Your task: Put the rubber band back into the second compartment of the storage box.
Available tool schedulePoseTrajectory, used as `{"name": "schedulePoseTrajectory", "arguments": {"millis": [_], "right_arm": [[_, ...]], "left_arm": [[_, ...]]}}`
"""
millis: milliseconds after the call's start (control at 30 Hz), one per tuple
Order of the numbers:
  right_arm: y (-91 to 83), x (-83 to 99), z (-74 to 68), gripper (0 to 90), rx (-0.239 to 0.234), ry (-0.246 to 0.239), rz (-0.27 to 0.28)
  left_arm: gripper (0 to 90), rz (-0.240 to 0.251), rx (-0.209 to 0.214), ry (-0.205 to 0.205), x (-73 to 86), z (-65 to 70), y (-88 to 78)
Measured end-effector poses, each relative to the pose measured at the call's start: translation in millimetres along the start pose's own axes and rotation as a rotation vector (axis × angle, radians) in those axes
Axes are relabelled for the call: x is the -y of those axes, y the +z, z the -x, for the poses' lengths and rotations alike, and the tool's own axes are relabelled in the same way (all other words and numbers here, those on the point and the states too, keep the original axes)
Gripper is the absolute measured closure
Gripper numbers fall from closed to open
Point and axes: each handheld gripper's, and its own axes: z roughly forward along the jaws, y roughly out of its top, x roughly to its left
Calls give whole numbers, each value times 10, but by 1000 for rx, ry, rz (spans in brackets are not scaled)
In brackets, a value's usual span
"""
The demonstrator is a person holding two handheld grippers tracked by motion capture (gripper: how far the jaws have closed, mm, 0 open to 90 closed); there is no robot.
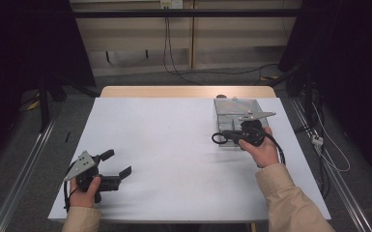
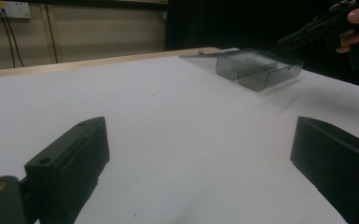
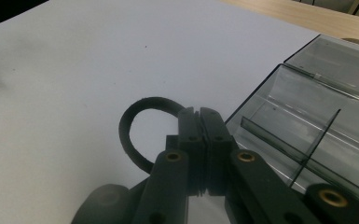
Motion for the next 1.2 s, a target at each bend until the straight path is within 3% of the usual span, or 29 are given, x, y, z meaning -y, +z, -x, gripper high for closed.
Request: {"name": "schedulePoseTrajectory", "arguments": {"millis": [1200], "right_arm": [[-38,-28,320,888,61,26,-6]], "left_arm": [[41,-2,2,-1,6,-2,-9]]}}
